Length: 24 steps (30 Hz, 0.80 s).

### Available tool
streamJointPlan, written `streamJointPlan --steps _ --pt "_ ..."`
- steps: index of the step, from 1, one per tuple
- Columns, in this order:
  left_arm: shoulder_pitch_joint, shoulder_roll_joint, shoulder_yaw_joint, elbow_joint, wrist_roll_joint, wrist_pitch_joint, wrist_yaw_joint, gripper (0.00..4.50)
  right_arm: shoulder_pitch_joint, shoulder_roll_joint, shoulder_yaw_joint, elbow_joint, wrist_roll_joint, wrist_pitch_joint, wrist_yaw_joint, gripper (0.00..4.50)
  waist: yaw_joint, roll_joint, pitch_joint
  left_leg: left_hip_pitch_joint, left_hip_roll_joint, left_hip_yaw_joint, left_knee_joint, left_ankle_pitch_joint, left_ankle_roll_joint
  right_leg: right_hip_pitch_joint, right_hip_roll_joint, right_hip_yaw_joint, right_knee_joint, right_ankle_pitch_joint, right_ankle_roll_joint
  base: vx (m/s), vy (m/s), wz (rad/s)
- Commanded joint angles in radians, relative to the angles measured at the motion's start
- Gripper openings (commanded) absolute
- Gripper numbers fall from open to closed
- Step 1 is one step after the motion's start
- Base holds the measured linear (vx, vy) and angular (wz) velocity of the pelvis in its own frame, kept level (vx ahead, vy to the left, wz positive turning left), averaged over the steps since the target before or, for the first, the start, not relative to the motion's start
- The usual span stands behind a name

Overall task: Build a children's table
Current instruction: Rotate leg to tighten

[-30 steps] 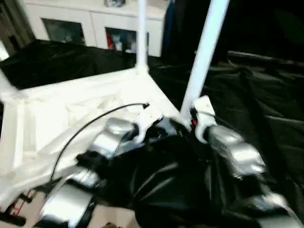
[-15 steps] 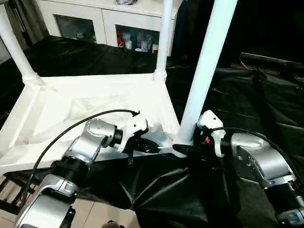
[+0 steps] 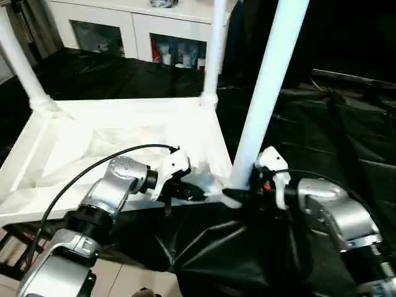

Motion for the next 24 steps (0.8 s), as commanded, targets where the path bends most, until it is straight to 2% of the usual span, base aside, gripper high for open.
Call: streamJointPlan --steps 1,2,3,4,5,6,7,8,9,11,15,17,18,22,24 --pt "-0.048 -0.075 0.014 0.0 -0.028 0.004 0.063 0.0 -0.031 0.062 0.007 0.055 -0.013 0.008 -0.105 2.78 -0.006 0.0 -0.064 0.014 0.023 -0.011 -0.077 -0.375 -0.016 0.037 -0.054 0.036 -0.089 -0.54 -0.127 0.0 0.0 0.0" --pt "-0.062 -0.096 0.02 0.02 -0.023 0.013 0.103 0.0 -0.046 0.097 -0.004 0.09 -0.022 0.009 -0.164 2.77 -0.011 -0.001 -0.065 0.01 0.022 -0.014 -0.077 -0.373 -0.018 0.041 -0.055 0.033 -0.09 -0.555 -0.116 0.0 0.0 0.0" --pt "-0.07 -0.107 0.023 0.029 -0.02 0.019 0.123 0.0 -0.055 0.115 -0.01 0.109 -0.026 0.011 -0.194 2.77 -0.017 0.0 -0.064 0.012 0.02 -0.014 -0.076 -0.378 -0.018 0.037 -0.054 0.032 -0.094 -0.569 -0.11 0.0 0.0 0.0" --pt "-0.106 -0.155 0.042 0.078 -0.008 0.027 0.231 0.0 -0.092 0.186 -0.042 0.182 -0.033 0.011 -0.317 2.77 -0.018 0.005 -0.063 0.016 0.02 -0.015 -0.075 -0.386 -0.018 0.035 -0.055 0.031 -0.097 -0.578 -0.108 0.0 0.0 0.0" --pt "-0.113 -0.164 0.046 0.088 -0.006 0.028 0.252 0.0 -0.099 0.2 -0.049 0.196 -0.034 0.011 -0.34 2.77 -0.026 0.003 -0.061 0.016 0.018 -0.015 -0.072 -0.401 -0.022 0.03 -0.052 0.027 -0.102 -0.605 -0.101 0.0 0.0 0.0" --pt "-0.128 -0.185 0.053 0.106 -0.005 0.034 0.291 0.0 -0.119 0.232 -0.068 0.231 -0.034 0.017 -0.398 2.76 -0.024 0.002 -0.064 0.018 0.016 -0.016 -0.071 -0.396 -0.021 0.035 -0.054 0.024 -0.106 -0.619 -0.089 0.0 0.0 0.0" --pt "-0.151 -0.226 0.065 0.132 -0.003 0.036 0.35 0.0 -0.167 0.295 -0.107 0.308 -0.036 0.005 -0.518 2.76 -0.024 0.002 -0.065 0.015 0.015 -0.015 -0.071 -0.384 -0.016 0.035 -0.054 0.027 -0.105 -0.608 -0.089 0.0 0.0 0.0" --pt "-0.161 -0.246 0.067 0.141 -0.002 0.035 0.371 0.0 -0.192 0.324 -0.125 0.347 -0.036 -0.003 -0.569 2.76 -0.03 0.005 -0.064 0.013 0.017 -0.015 -0.072 -0.378 -0.018 0.03 -0.055 0.029 -0.101 -0.592 -0.1 0.0 0.0 0.0" --pt "-0.164 -0.256 0.066 0.144 0.0 0.032 0.377 0.0 -0.204 0.337 -0.129 0.363 -0.035 -0.014 -0.579 2.76 -0.031 0.003 -0.069 0.011 0.017 -0.019 -0.074 -0.372 -0.024 0.038 -0.053 0.026 -0.097 -0.571 -0.102 0.0 0.0 0.0" --pt "-0.167 -0.268 0.057 0.148 0.011 0.018 0.38 0.0 -0.226 0.36 -0.135 0.383 -0.03 -0.042 -0.566 3.32 -0.028 0.007 -0.068 0.011 0.019 -0.014 -0.076 -0.361 -0.012 0.036 -0.051 0.033 -0.094 -0.501 -0.118 0.0 0.0 0.0" --pt "-0.156 -0.262 0.042 0.14 0.018 0.01 0.352 0.0 -0.234 0.36 -0.124 0.375 -0.039 -0.045 -0.526 3.56 -0.021 0.004 -0.072 0.006 0.021 -0.007 -0.078 -0.303 0.013 0.046 -0.048 0.041 -0.074 -0.357 -0.172 0.0 0.0 0.0" --pt "-0.147 -0.253 0.034 0.134 0.021 -0.001 0.329 0.0 -0.234 0.351 -0.116 0.371 -0.048 -0.048 -0.504 3.88 -0.018 0.005 -0.072 0.006 0.02 -0.004 -0.078 -0.289 0.018 0.048 -0.049 0.043 -0.073 -0.345 -0.181 0.0 0.0 0.0" --pt "-0.135 -0.239 0.028 0.123 0.02 -0.006 0.306 0.0 -0.229 0.335 -0.108 0.358 -0.053 -0.052 -0.478 3.94 -0.018 0.0 -0.072 0.005 0.02 -0.004 -0.078 -0.289 0.02 0.05 -0.049 0.042 -0.073 -0.352 -0.181 0.0 0.0 0.0" --pt "-0.105 -0.199 0.017 0.089 0.011 -0.019 0.237 0.0 -0.202 0.27 -0.078 0.305 -0.049 -0.055 -0.372 4.33 -0.013 0.003 -0.07 0.007 0.024 -0.004 -0.079 -0.289 0.025 0.052 -0.05 0.044 -0.074 -0.361 -0.179 0.0 0.0 0.0" --pt "-0.082 -0.163 0.006 0.059 0.0 -0.034 0.169 0.0 -0.17 0.202 -0.044 0.241 -0.05 -0.051 -0.275 4.4 -0.01 0.004 -0.069 0.008 0.025 -0.005 -0.08 -0.299 0.025 0.051 -0.051 0.043 -0.076 -0.375 -0.177 0.0 0.0 0.0"
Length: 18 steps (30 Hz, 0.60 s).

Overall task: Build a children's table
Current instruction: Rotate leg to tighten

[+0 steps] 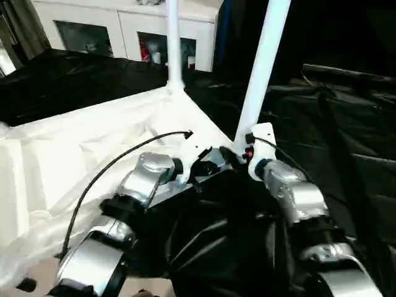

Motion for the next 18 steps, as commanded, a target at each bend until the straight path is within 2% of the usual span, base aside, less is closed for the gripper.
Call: streamJointPlan --steps 1,3,6,10,12,15,16,17,18 --pt "0.018 0.002 -0.041 -0.081 -0.056 -0.064 -0.154 0.0 0.034 -0.047 0.093 -0.087 0.022 0.02 0.171 4.46 0.006 0.001 -0.069 0.009 0.028 -0.003 -0.073 -0.306 0.027 0.056 -0.051 0.045 -0.076 -0.381 -0.174 0.0 0.0 0.0" --pt "0.033 0.029 -0.05 -0.104 -0.064 -0.076 -0.207 0.0 0.063 -0.102 0.117 -0.141 0.032 0.022 0.264 4.46 0.007 0.0 -0.068 0.009 0.029 -0.005 -0.075 -0.319 0.025 0.057 -0.052 0.045 -0.078 -0.403 -0.168 0.0 0.0 0.0" --pt "0.051 0.063 -0.059 -0.136 -0.075 -0.079 -0.273 0.0 0.096 -0.173 0.14 -0.201 0.051 0.035 0.375 4.46 0.008 -0.002 -0.067 0.012 0.031 -0.004 -0.074 -0.332 0.029 0.052 -0.052 0.046 -0.079 -0.419 -0.167 0.0 0.0 0.0" --pt "0.079 0.116 -0.072 -0.192 -0.1 -0.07 -0.381 0.0 0.136 -0.273 0.17 -0.27 0.072 0.042 0.519 4.46 0.017 -0.003 -0.067 0.014 0.033 -0.004 -0.074 -0.339 0.027 0.049 -0.054 0.047 -0.08 -0.449 -0.161 0.0 0.0 0.0" --pt "0.088 0.128 -0.073 -0.211 -0.108 -0.053 -0.407 0.0 0.141 -0.287 0.173 -0.281 0.078 0.049 0.541 4.46 0.021 -0.003 -0.067 0.014 0.034 -0.005 -0.075 -0.338 0.021 0.049 -0.057 0.048 -0.081 -0.463 -0.158 0.0 0.0 0.0" --pt "0.095 0.137 -0.073 -0.222 -0.109 -0.051 -0.416 0.0 0.14 -0.282 0.167 -0.283 0.084 0.056 0.539 4.2 0.022 -0.003 -0.067 0.013 0.033 -0.006 -0.074 -0.338 0.014 0.047 -0.056 0.046 -0.082 -0.474 -0.156 0.0 0.0 0.0" --pt "0.095 0.137 -0.073 -0.223 -0.108 -0.051 -0.416 0.0 0.137 -0.274 0.163 -0.282 0.089 0.064 0.533 4.2 0.02 -0.011 -0.068 0.013 0.033 -0.005 -0.074 -0.336 0.014 0.048 -0.056 0.046 -0.082 -0.477 -0.153 0.0 0.0 0.0" --pt "0.096 0.137 -0.071 -0.224 -0.108 -0.048 -0.413 0.0 0.138 -0.27 0.165 -0.286 0.092 0.068 0.533 4.01 0.022 -0.007 -0.068 0.013 0.032 -0.005 -0.073 -0.329 0.014 0.047 -0.057 0.046 -0.081 -0.48 -0.152 0.0 0.0 0.0" --pt "0.096 0.137 -0.071 -0.224 -0.108 -0.048 -0.413 0.0 0.138 -0.27 0.165 -0.286 0.092 0.068 0.533 3.93 0.021 -0.01 -0.068 0.012 0.032 -0.005 -0.073 -0.324 0.015 0.048 -0.057 0.046 -0.082 -0.48 -0.15 0.0 0.0 0.0"
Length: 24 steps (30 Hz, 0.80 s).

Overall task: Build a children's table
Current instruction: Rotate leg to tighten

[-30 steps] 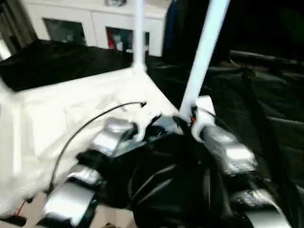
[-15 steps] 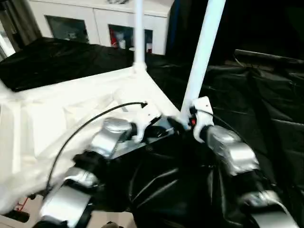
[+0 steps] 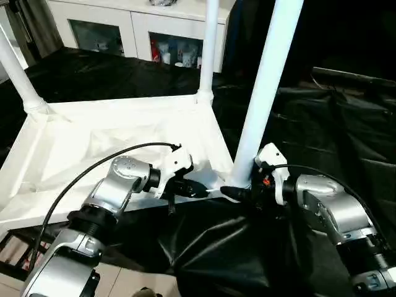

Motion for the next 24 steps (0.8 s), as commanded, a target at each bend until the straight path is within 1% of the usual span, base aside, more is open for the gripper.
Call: streamJointPlan --steps 1,2,3,4,5,6,7,8,9,10,11,12,14,15,16,17,18,19,20,21,22,23,24 --pt "-0.008 -0.028 -0.03 -0.069 -0.047 -0.003 -0.058 0.0 -0.011 0.014 0.023 -0.032 0.016 0.012 0.01 3.85 -0.002 -0.008 -0.069 0.013 0.032 -0.006 -0.075 -0.318 0.015 0.046 -0.057 0.045 -0.081 -0.479 -0.149 0.0 0.0 0.0" --pt "-0.009 -0.03 -0.03 -0.071 -0.045 -0.005 -0.05 0.0 -0.008 0.018 0.03 -0.042 0.02 0.02 0.017 3.76 -0.004 -0.018 -0.068 0.011 0.032 -0.005 -0.075 -0.312 0.018 0.046 -0.056 0.045 -0.081 -0.476 -0.147 0.0 0.0 0.0" --pt "-0.009 -0.031 -0.03 -0.072 -0.045 -0.003 -0.048 0.0 -0.007 0.02 0.031 -0.045 0.021 0.023 0.019 3.66 -0.001 -0.012 -0.069 0.012 0.032 -0.006 -0.075 -0.303 0.02 0.047 -0.058 0.046 -0.079 -0.472 -0.148 0.0 0.0 0.0" --pt "-0.01 -0.034 -0.029 -0.076 -0.047 0.002 -0.044 0.0 -0.006 0.025 0.032 -0.049 0.023 0.027 0.02 3.57 -0.005 -0.024 -0.065 0.01 0.033 -0.004 -0.076 -0.3 0.024 0.044 -0.056 0.046 -0.08 -0.474 -0.145 0.0 0.0 0.0" --pt "-0.008 -0.035 -0.027 -0.081 -0.048 0.006 -0.045 0.0 -0.005 0.027 0.036 -0.052 0.023 0.03 0.02 3.49 -0.002 -0.017 -0.064 0.012 0.033 -0.005 -0.076 -0.295 0.026 0.044 -0.056 0.046 -0.078 -0.471 -0.146 0.0 0.0 0.0" --pt "-0.008 -0.035 -0.025 -0.084 -0.049 0.009 -0.045 0.0 -0.004 0.029 0.037 -0.054 0.024 0.031 0.02 3.41 -0.004 -0.017 -0.064 0.01 0.033 -0.005 -0.077 -0.295 0.024 0.045 -0.057 0.046 -0.078 -0.473 -0.144 0.0 0.0 0.0" --pt "-0.006 -0.036 -0.021 -0.091 -0.052 0.016 -0.045 0.0 -0.003 0.033 0.04 -0.06 0.026 0.035 0.019 3.32 -0.005 -0.019 -0.06 0.009 0.032 -0.005 -0.078 -0.298 0.025 0.043 -0.056 0.046 -0.08 -0.477 -0.142 0.0 0.0 0.0" --pt "-0.007 -0.037 -0.019 -0.094 -0.053 0.019 -0.043 0.0 -0.003 0.038 0.04 -0.063 0.027 0.039 0.015 3.22 -0.005 -0.018 -0.06 0.01 0.032 -0.005 -0.077 -0.299 0.025 0.043 -0.056 0.047 -0.08 -0.483 -0.137 0.0 0.0 0.0" --pt "-0.007 -0.037 -0.017 -0.097 -0.054 0.024 -0.039 0.0 -0.001 0.045 0.039 -0.067 0.028 0.041 0.008 3.14 -0.006 -0.014 -0.053 0.009 0.031 -0.006 -0.08 -0.309 0.025 0.04 -0.055 0.047 -0.083 -0.495 -0.134 0.0 0.0 0.0" --pt "-0.008 -0.041 -0.012 -0.099 -0.054 0.029 -0.026 0.0 -0.001 0.057 0.035 -0.067 0.026 0.041 -0.012 3.06 -0.008 -0.016 -0.053 0.009 0.03 -0.006 -0.079 -0.316 0.024 0.041 -0.054 0.046 -0.085 -0.505 -0.129 0.0 0.0 0.0" --pt "-0.009 -0.043 -0.009 -0.1 -0.053 0.033 -0.017 0.0 -0.001 0.065 0.032 -0.067 0.024 0.04 -0.026 3.06 -0.009 -0.015 -0.051 0.011 0.029 -0.006 -0.08 -0.325 0.02 0.038 -0.055 0.045 -0.088 -0.525 -0.123 0.0 0.0 0.0" --pt "-0.014 -0.051 -0.001 -0.094 -0.051 0.04 0.007 0.0 -0.004 0.082 0.024 -0.058 0.017 0.04 -0.06 2.9 -0.01 -0.013 -0.049 0.01 0.028 -0.008 -0.08 -0.328 0.017 0.037 -0.056 0.045 -0.089 -0.538 -0.116 0.0 0.0 0.0" --pt "-0.028 -0.072 0.016 -0.073 -0.043 0.053 0.064 0.0 -0.015 0.125 0.005 -0.025 -0.008 0.027 -0.15 2.83 -0.017 -0.012 -0.047 0.008 0.027 -0.008 -0.081 -0.336 0.009 0.034 -0.054 0.044 -0.091 -0.547 -0.112 0.0 0.0 0.0" --pt "-0.039 -0.085 0.026 -0.058 -0.037 0.059 0.101 0.0 -0.023 0.152 -0.007 -0.004 -0.022 0.024 -0.208 2.77 -0.02 -0.012 -0.046 0.008 0.025 -0.011 -0.081 -0.347 0.003 0.035 -0.053 0.041 -0.092 -0.566 -0.106 0.0 0.0 0.0" --pt "-0.053 -0.102 0.037 -0.036 -0.026 0.063 0.151 0.0 -0.032 0.187 -0.021 0.02 -0.037 0.022 -0.277 2.77 -0.023 -0.011 -0.045 0.008 0.025 -0.011 -0.082 -0.35 0.003 0.034 -0.053 0.041 -0.094 -0.57 -0.103 0.0 0.0 0.0" --pt "-0.063 -0.115 0.044 -0.021 -0.018 0.065 0.187 0.0 -0.039 0.21 -0.03 0.038 -0.049 0.016 -0.326 2.74 -0.031 -0.006 -0.042 0.007 0.024 -0.013 -0.083 -0.365 -0.007 0.03 -0.052 0.04 -0.096 -0.578 -0.101 0.0 0.0 0.0" --pt "-0.072 -0.127 0.052 -0.007 -0.011 0.067 0.222 0.0 -0.047 0.231 -0.041 0.055 -0.057 0.017 -0.371 2.73 -0.033 -0.006 -0.041 0.008 0.022 -0.014 -0.082 -0.373 -0.008 0.031 -0.051 0.038 -0.098 -0.588 -0.096 0.0 0.0 0.0" --pt "-0.085 -0.149 0.061 0.012 -0.004 0.071 0.269 0.0 -0.066 0.275 -0.07 0.093 -0.061 0.017 -0.457 3.07 -0.036 -0.006 -0.041 0.009 0.021 -0.016 -0.082 -0.372 -0.011 0.031 -0.053 0.037 -0.098 -0.592 -0.095 0.0 0.0 0.0" --pt "-0.101 -0.184 0.073 0.034 0.003 0.076 0.335 0.0 -0.096 0.334 -0.118 0.149 -0.058 0.017 -0.577 3.07 -0.04 -0.005 -0.04 0.007 0.02 -0.015 -0.082 -0.367 -0.01 0.029 -0.053 0.038 -0.1 -0.589 -0.096 0.0 0.0 0.0" --pt "-0.109 -0.203 0.081 0.042 0.005 0.079 0.369 0.0 -0.112 0.363 -0.144 0.176 -0.051 0.023 -0.633 3.42 -0.042 -0.002 -0.04 0.008 0.02 -0.016 -0.083 -0.364 -0.011 0.03 -0.054 0.038 -0.1 -0.576 -0.101 0.0 0.0 0.0" --pt "-0.109 -0.203 0.081 0.042 0.005 0.079 0.369 0.0 -0.112 0.363 -0.144 0.176 -0.051 0.023 -0.633 3.42 -0.044 -0.004 -0.04 0.009 0.02 -0.014 -0.083 -0.359 -0.008 0.029 -0.052 0.039 -0.1 -0.563 -0.103 0.0 0.0 0.0" --pt "-0.113 -0.228 0.081 0.039 0.002 0.082 0.385 0.0 -0.132 0.392 -0.147 0.196 -0.056 0.016 -0.664 3.47 -0.042 -0.001 -0.041 0.006 0.021 -0.014 -0.085 -0.341 0.0 0.033 -0.052 0.041 -0.096 -0.518 -0.115 0.0 0.0 0.0" --pt "-0.113 -0.231 0.081 0.038 0.001 0.083 0.386 0.0 -0.134 0.395 -0.146 0.197 -0.058 0.014 -0.666 3.47 -0.044 0.001 -0.04 0.003 0.022 -0.011 -0.086 -0.316 0.009 0.034 -0.049 0.045 -0.09 -0.454 -0.131 0.0 0.0 0.0"
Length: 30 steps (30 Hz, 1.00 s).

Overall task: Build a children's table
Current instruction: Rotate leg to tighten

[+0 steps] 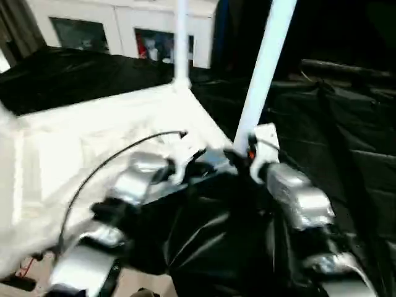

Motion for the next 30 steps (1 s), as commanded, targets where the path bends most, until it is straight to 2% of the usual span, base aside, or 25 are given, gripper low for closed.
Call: streamJointPlan --steps 1,3,6,8,10,11,17,18,19,21,24,25,26,30 --pt "-0.033 -0.074 0.002 -0.037 -0.057 -0.028 0.008 0.0 -0.015 0.061 0.048 0.037 0.014 0.012 -0.004 3.55 0.0 -0.003 -0.056 0.008 0.025 -0.009 -0.079 -0.3 0.015 0.044 -0.047 0.044 -0.077 -0.418 -0.141 0.0 0.0 0.0" --pt "-0.029 -0.079 -0.013 -0.043 -0.052 -0.033 -0.003 0.0 -0.029 0.077 0.051 0.043 0.01 0.01 -0.003 3.89 0.003 0.0 -0.056 0.006 0.024 -0.004 -0.078 -0.226 0.042 0.05 -0.045 0.047 -0.064 -0.282 -0.184 0.036 0.001 0.02" --pt "-0.022 -0.078 -0.021 -0.049 -0.051 -0.035 -0.013 0.0 -0.038 0.084 0.055 0.047 -0.003 0.004 -0.002 4.03 0.007 0.001 -0.055 0.006 0.023 0.002 -0.076 -0.183 0.071 0.056 -0.047 0.048 -0.059 -0.227 -0.216 0.0 0.0 0.0" --pt "-0.018 -0.074 -0.023 -0.051 -0.049 -0.037 -0.017 0.0 -0.041 0.086 0.055 0.051 -0.009 -0.001 -0.003 4.3 0.009 0.002 -0.052 0.007 0.024 0.002 -0.077 -0.178 0.074 0.057 -0.047 0.048 -0.059 -0.239 -0.217 0.0 0.0 0.0" --pt "-0.009 -0.063 -0.025 -0.065 -0.049 -0.035 -0.038 0.0 -0.037 0.076 0.069 0.041 -0.009 -0.005 0.012 4.36 0.009 0.002 -0.049 0.008 0.025 0.001 -0.08 -0.197 0.068 0.056 -0.047 0.048 -0.063 -0.279 -0.209 0.0 0.0 0.0" --pt "0.0 -0.049 -0.029 -0.079 -0.052 -0.033 -0.063 0.0 -0.028 0.061 0.079 0.02 -0.007 -0.001 0.036 4.46 0.009 0.009 -0.046 0.011 0.027 -0.001 -0.083 -0.235 0.053 0.054 -0.048 0.048 -0.069 -0.326 -0.198 0.0 0.0 0.0" --pt "0.021 -0.003 -0.04 -0.11 -0.06 -0.052 -0.137 0.0 0.005 -0.014 0.097 -0.051 -0.002 0.021 0.144 4.46 0.01 0.007 -0.046 0.01 0.029 0.0 -0.083 -0.23 0.054 0.055 -0.048 0.051 -0.066 -0.307 -0.197 0.0 0.0 0.0" --pt "0.025 0.004 -0.043 -0.117 -0.063 -0.053 -0.152 0.0 0.012 -0.034 0.108 -0.068 0.0 0.027 0.178 4.46 0.011 0.008 -0.046 0.01 0.028 0.0 -0.084 -0.227 0.055 0.055 -0.047 0.051 -0.066 -0.306 -0.198 0.0 0.0 0.0" --pt "0.036 0.029 -0.051 -0.138 -0.074 -0.063 -0.204 0.0 0.038 -0.099 0.148 -0.124 0.003 0.036 0.281 4.46 0.012 0.006 -0.049 0.01 0.028 0.0 -0.082 -0.218 0.058 0.059 -0.047 0.05 -0.064 -0.298 -0.201 0.0 0.0 0.0" --pt "0.046 0.054 -0.06 -0.16 -0.084 -0.059 -0.252 0.0 0.066 -0.164 0.18 -0.182 0.017 0.043 0.382 4.46 0.016 0.004 -0.05 0.01 0.031 0.003 -0.08 -0.194 0.08 0.059 -0.048 0.054 -0.059 -0.253 -0.208 0.0 0.0 0.0" --pt "0.061 0.099 -0.081 -0.191 -0.09 -0.079 -0.337 0.0 0.104 -0.267 0.207 -0.266 0.056 0.057 0.532 4.46 0.02 0.005 -0.051 0.012 0.035 0.003 -0.078 -0.186 0.089 0.057 -0.049 0.054 -0.057 -0.246 -0.225 0.0 0.0 0.0" --pt "0.062 0.104 -0.083 -0.194 -0.092 -0.08 -0.346 0.0 0.107 -0.276 0.21 -0.273 0.059 0.059 0.545 4.46 0.022 0.003 -0.051 0.013 0.035 0.003 -0.078 -0.188 0.086 0.058 -0.049 0.053 -0.057 -0.251 -0.226 0.0 0.0 0.0" --pt "0.068 0.131 -0.093 -0.212 -0.101 -0.08 -0.399 0.0 0.123 -0.33 0.223 -0.309 0.074 0.069 0.621 4.46 0.026 0.005 -0.051 0.016 0.036 0.003 -0.078 -0.195 0.086 0.057 -0.049 0.053 -0.058 -0.26 -0.226 0.0 0.0 0.0" --pt "0.073 0.161 -0.104 -0.232 -0.111 -0.074 -0.449 0.0 0.132 -0.378 0.229 -0.332 0.087 0.072 0.681 4.46 0.027 0.0 -0.051 0.015 0.038 0.003 -0.079 -0.211 0.076 0.056 -0.051 0.056 -0.057 -0.285 -0.229 0.0 0.0 0.0"
